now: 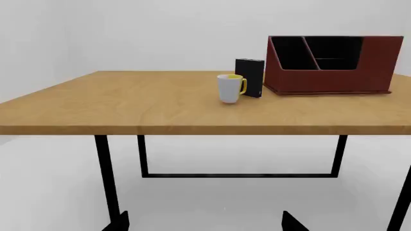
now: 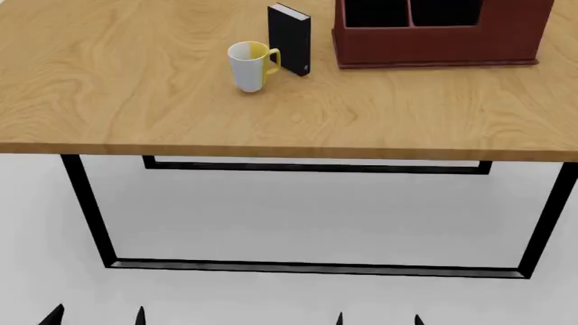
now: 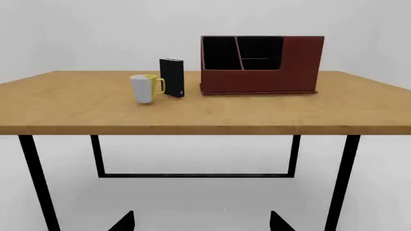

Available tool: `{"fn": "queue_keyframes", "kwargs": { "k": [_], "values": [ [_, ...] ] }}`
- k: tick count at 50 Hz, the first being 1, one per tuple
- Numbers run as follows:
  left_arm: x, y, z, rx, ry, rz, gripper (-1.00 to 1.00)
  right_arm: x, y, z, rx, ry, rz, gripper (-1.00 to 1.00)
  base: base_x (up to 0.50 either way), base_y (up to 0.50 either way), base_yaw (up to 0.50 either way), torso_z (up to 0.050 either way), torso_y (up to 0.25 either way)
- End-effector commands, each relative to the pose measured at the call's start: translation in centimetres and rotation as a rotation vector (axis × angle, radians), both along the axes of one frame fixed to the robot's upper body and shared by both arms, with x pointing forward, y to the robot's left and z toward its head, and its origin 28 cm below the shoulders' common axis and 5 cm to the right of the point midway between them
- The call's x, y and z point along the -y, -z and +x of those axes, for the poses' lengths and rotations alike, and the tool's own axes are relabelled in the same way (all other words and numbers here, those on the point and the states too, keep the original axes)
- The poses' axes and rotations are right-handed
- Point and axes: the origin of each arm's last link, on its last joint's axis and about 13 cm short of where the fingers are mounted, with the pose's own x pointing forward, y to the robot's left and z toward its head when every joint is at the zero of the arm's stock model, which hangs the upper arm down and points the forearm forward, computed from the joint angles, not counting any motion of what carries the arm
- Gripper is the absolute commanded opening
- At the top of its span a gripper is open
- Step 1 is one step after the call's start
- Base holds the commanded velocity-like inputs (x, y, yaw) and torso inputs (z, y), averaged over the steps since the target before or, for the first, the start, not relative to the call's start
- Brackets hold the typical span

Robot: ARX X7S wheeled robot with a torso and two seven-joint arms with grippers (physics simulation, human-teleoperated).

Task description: Pick up the book and place it in the back compartment of the caddy.

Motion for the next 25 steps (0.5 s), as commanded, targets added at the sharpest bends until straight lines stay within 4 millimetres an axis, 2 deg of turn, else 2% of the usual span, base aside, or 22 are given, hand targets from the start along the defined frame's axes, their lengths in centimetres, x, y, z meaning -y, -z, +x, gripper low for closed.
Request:
{"fn": "queue_keyframes", "kwargs": {
  "k": [1,17,19,25],
  "values": [
    [0.04,-0.09,-0.12,0.0,0.0,0.0,1.0,-0.03,0.0,0.0,0.0,0.0,0.0,1.0,0.0,0.0,0.0,0.0,0.0],
    [-0.02,0.02,0.08,-0.001,-0.001,-0.003,1.0,-0.14,-0.11,-0.09,-0.003,-0.007,-0.001,1.0,0.0,0.0,0.0,0.0,0.0],
    [-0.02,-0.18,0.02,-0.004,0.007,-0.045,1.0,-0.14,-0.09,-0.08,-0.003,-0.006,-0.001,1.0,0.0,0.0,0.0,0.0,0.0],
    [-0.02,-0.21,0.09,-0.005,0.012,-0.03,1.0,-0.13,-0.19,-0.01,0.001,-0.005,0.0,1.0,0.0,0.0,0.0,0.049,0.0]
  ]
}}
